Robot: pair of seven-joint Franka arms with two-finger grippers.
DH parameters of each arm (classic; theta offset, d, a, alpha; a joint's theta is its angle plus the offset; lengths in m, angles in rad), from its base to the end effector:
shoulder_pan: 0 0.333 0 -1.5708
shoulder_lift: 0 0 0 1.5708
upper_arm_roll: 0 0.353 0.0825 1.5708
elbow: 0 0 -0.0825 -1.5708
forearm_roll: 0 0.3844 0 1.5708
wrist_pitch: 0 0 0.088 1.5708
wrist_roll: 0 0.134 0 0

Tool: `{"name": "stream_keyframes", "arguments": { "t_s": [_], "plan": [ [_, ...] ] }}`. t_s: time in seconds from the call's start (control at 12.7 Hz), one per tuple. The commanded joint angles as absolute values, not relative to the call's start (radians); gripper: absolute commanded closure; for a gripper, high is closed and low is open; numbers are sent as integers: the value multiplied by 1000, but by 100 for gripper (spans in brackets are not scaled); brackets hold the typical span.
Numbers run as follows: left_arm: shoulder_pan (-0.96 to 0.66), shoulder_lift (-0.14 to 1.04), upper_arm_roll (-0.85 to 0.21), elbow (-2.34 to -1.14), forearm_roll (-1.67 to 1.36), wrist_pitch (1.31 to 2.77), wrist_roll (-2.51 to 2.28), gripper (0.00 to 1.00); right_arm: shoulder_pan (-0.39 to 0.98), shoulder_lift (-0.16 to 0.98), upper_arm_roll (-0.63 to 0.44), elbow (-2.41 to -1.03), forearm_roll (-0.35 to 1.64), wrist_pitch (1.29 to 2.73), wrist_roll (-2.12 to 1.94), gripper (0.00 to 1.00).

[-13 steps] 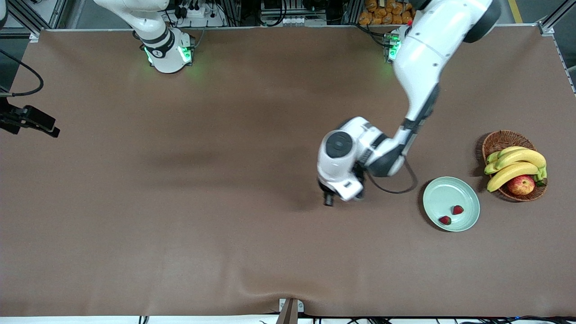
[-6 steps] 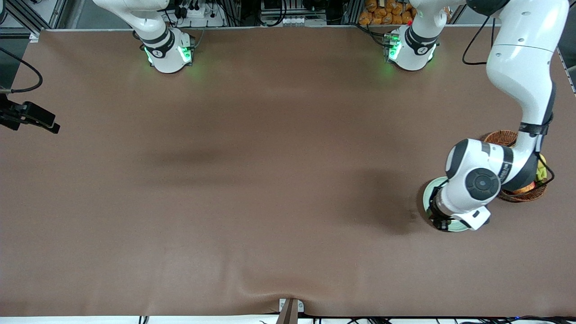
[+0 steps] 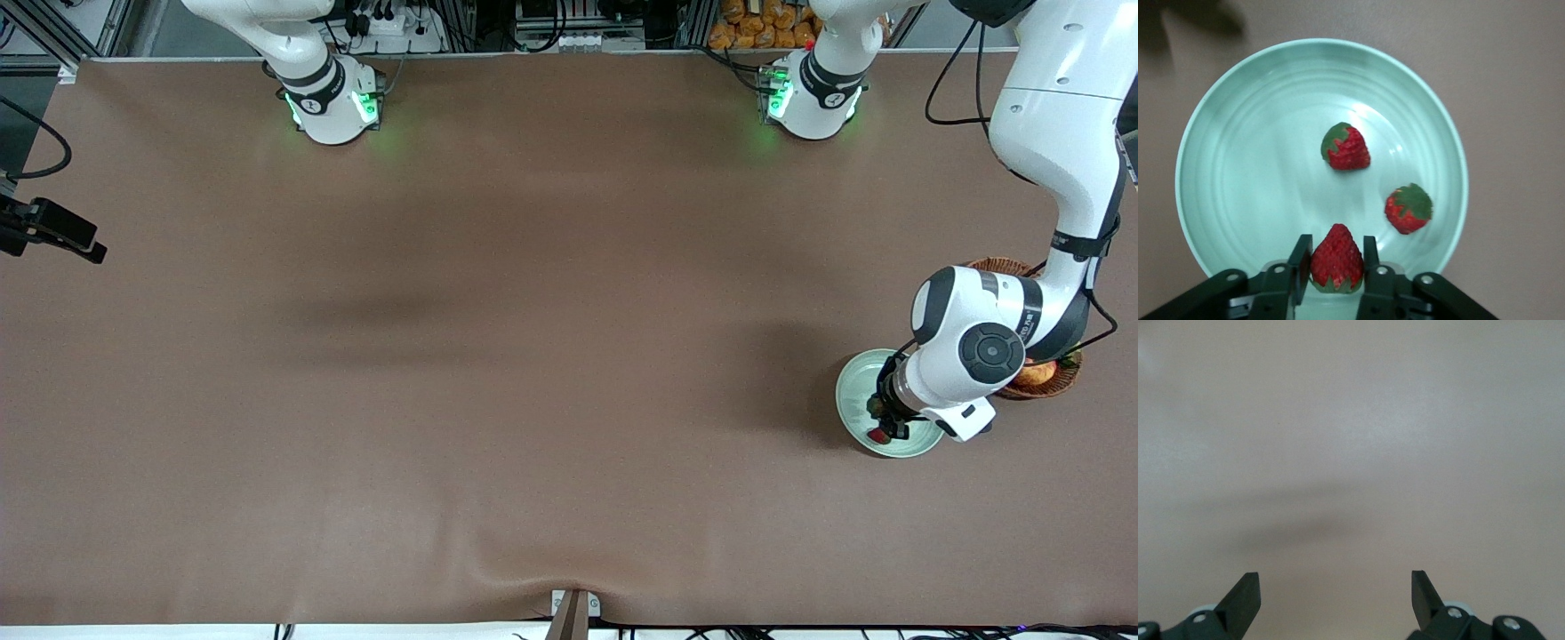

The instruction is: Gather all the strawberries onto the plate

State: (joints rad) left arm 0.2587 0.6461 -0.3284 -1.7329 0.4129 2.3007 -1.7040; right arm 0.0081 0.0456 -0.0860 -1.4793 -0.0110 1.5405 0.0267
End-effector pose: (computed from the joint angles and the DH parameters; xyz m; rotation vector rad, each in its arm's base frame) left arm 0.6864 -0.0097 0.2230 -2.3243 -1.9793 -0.0989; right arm 0.5670 -0.0445 0.6494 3.1219 -0.1639 0.0240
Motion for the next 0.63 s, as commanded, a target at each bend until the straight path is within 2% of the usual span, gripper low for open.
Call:
{"name": "stream_keyframes", "arguments": {
  "t_s": [0.0,0.31,0.55],
  "plan": [
    [276,569,-342,-1801,442,2316,-1662,0,21,48,-101,-1463,-11,1534,23,0],
    [282,430,-345,-1844,431,2290,-1455,0,12,48,-101,-1463,-11,1531,23,0],
    [290,310,-360,-1847,396,2180,-1284,0,8,49,-103,-1463,-9,1529,26,0]
  ]
}}
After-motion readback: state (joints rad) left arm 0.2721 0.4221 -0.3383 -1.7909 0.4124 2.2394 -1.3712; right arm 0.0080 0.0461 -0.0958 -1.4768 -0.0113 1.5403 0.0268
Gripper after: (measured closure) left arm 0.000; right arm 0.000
